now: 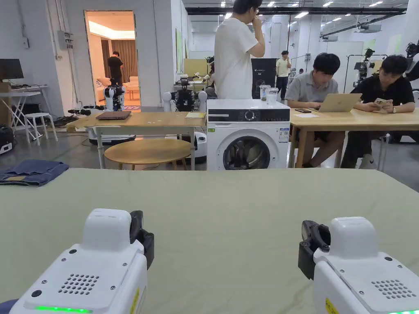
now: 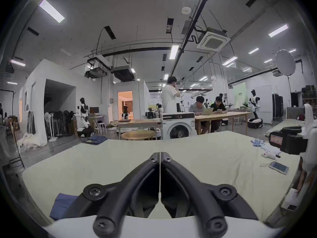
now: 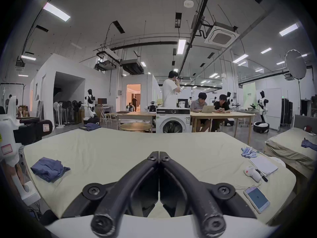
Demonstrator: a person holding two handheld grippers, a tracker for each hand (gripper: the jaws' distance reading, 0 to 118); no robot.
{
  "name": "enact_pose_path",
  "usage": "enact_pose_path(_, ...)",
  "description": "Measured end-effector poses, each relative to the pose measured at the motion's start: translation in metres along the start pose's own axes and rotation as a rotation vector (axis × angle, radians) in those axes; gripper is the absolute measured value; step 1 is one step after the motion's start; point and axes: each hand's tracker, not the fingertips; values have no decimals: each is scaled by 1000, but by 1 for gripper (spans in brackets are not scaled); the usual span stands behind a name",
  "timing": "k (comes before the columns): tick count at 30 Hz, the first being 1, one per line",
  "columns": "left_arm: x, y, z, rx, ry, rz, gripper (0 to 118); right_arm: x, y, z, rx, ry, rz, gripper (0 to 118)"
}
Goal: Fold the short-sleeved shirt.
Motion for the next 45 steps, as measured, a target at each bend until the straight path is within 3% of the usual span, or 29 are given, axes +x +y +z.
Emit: enact_pose_path(45,1,-27,-15,-119,-61,11,0,-11,-19,-6,-63,45,2,0)
